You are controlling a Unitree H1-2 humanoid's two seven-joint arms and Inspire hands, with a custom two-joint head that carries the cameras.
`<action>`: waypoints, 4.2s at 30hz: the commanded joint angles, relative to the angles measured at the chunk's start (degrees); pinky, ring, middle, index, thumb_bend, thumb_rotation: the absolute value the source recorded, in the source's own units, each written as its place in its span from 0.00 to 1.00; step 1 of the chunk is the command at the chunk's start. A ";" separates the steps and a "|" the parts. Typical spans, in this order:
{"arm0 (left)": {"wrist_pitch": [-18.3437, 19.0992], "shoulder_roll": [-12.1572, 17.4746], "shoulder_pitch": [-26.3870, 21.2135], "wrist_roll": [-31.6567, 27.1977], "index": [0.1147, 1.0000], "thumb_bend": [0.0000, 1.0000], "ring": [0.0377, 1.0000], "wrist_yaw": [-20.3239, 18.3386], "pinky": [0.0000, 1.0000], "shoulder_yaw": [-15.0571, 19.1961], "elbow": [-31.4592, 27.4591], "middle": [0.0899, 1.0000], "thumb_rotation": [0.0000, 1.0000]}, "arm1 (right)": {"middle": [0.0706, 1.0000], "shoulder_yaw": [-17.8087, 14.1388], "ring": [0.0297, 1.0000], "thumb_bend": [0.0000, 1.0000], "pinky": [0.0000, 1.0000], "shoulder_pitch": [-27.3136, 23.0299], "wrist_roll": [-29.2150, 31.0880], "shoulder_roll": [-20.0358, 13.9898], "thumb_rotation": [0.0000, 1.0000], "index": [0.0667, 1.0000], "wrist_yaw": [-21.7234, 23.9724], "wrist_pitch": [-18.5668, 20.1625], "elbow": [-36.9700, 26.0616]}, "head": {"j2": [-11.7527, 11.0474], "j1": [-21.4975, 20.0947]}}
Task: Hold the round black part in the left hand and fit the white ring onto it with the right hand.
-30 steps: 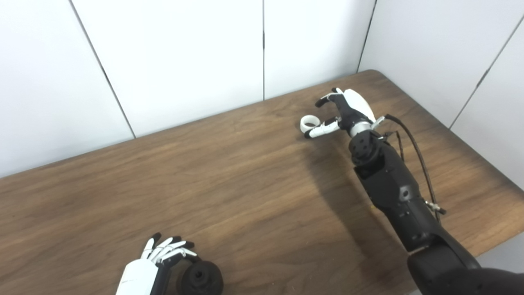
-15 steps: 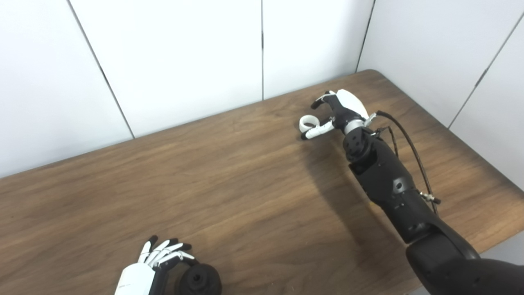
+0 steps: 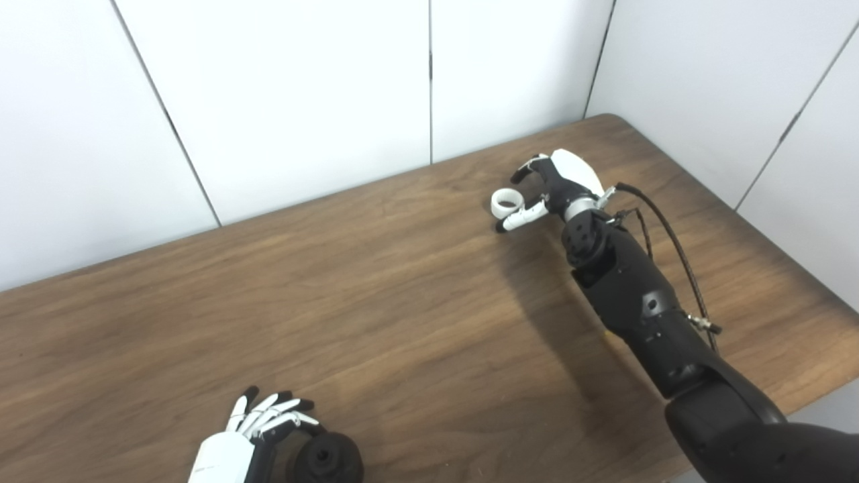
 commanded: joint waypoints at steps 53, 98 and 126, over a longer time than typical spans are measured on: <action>1.46 -0.53 0.49 0.83 0.42 0.52 0.86 -1.58 1.00 -0.10 -1.99 0.75 0.05 | 0.86 -8.94 0.93 0.87 0.94 -3.18 -0.75 3.98 0.18 0.57 2.86 -0.26 -0.91 | 0.98 0.97; 3.10 -1.21 0.56 0.91 0.42 0.52 0.85 -3.27 1.00 -0.30 -3.90 0.74 0.05 | 0.87 -7.39 0.93 0.85 1.00 -2.66 -3.38 1.27 0.20 0.58 3.16 -0.25 0.36 | 2.03 1.36; 2.86 -1.22 0.68 1.27 0.42 0.52 0.85 -3.16 0.98 -0.31 -3.93 0.74 0.05 | 0.85 -4.64 0.93 0.89 1.00 -2.47 -2.48 1.73 0.19 0.55 2.39 -0.27 -0.29 | 2.11 1.41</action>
